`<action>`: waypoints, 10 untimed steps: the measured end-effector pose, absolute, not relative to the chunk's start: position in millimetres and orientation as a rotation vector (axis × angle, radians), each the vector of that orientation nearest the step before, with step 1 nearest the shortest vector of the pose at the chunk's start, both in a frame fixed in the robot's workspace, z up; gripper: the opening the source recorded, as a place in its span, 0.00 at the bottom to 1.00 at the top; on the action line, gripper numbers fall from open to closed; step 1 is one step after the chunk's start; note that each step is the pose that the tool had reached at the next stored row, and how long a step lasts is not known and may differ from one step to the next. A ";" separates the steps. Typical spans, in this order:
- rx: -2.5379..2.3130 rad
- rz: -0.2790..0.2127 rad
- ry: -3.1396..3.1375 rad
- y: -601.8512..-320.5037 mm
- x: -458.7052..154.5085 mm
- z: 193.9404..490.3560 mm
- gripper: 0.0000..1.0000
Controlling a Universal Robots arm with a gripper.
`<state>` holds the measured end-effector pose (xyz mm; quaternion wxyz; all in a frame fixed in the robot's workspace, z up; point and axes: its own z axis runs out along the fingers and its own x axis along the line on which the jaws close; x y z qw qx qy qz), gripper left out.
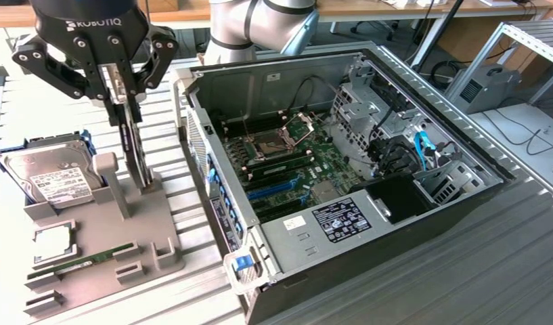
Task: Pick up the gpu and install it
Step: 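Pick up the gpu and move the gpu toward the slot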
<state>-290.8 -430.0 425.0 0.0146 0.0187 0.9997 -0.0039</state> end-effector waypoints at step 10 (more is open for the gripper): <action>0.058 -0.012 3.112 -430.0 -290.8 428.9 0.27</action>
